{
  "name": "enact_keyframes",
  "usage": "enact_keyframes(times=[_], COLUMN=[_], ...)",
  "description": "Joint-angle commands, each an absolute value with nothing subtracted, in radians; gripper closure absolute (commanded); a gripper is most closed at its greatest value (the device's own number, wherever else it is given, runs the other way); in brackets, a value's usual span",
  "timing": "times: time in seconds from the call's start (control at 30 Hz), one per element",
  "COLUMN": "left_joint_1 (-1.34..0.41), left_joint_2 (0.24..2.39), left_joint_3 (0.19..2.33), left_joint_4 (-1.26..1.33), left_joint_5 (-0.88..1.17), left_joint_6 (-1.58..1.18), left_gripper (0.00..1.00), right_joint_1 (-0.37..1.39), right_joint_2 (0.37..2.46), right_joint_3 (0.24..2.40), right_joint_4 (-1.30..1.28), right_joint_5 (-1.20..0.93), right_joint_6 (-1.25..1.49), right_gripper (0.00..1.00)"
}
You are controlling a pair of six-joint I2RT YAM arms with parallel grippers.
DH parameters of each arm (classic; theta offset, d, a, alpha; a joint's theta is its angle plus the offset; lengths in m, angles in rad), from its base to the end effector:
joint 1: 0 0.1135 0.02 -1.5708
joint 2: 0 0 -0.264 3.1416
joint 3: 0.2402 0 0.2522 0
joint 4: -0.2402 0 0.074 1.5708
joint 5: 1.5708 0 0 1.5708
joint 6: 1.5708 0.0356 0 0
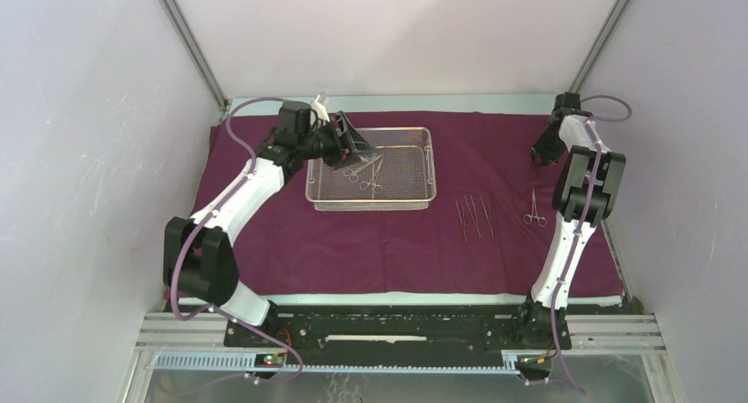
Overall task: Open and lay out the surgical kit
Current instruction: Adjust the surgical kit at the center of the board.
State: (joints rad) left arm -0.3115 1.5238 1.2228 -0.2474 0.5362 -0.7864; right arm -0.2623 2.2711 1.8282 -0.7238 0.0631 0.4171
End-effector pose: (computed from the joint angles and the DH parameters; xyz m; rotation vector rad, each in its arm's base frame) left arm 0.3262 -0.1242 0.3074 -0.1925 2.2712 -1.1873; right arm 0.4632 -0.1267 0.1639 0.9275 2.5715 -0.0427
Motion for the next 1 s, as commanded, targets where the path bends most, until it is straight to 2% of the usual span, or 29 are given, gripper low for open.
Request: enact_keyframes(times=[0.0, 0.13, 0.27, 0.7, 0.83, 0.97], left_joint_1=[-0.304, -0.304, -0.304, -0.304, -0.304, -0.304], left_joint_2=[1.509, 1.514, 1.519, 1.525, 1.528, 1.54], left_joint_3=[1.209, 1.214, 1.218, 1.229, 1.229, 1.236], left_joint_4=[-0.216, -0.221, -0.221, -0.224, -0.224, -0.224], left_joint_5=[0.561, 0.562, 0.563, 0.569, 0.567, 0.56], left_joint_6=[-0.793, -0.792, -0.792, -0.793, -0.795, -0.8], left_gripper=[0.31, 0.31, 0.31, 0.31, 0.31, 0.31], right_joint_1=[-0.258, -0.26, -0.276, -0.304, -0.304, -0.297], right_joint_2=[2.354, 2.404, 2.419, 2.581, 2.574, 2.538], right_joint_3=[1.933, 2.025, 2.051, 2.348, 2.352, 2.394], right_joint_4=[-0.807, -0.881, -0.888, -1.042, -1.023, -1.022], right_joint_5=[0.115, 0.147, 0.157, 0.125, 0.141, 0.162], right_joint_6=[0.384, 0.382, 0.387, 0.382, 0.361, 0.351], right_gripper=[0.69, 0.71, 0.63, 0.6, 0.52, 0.36])
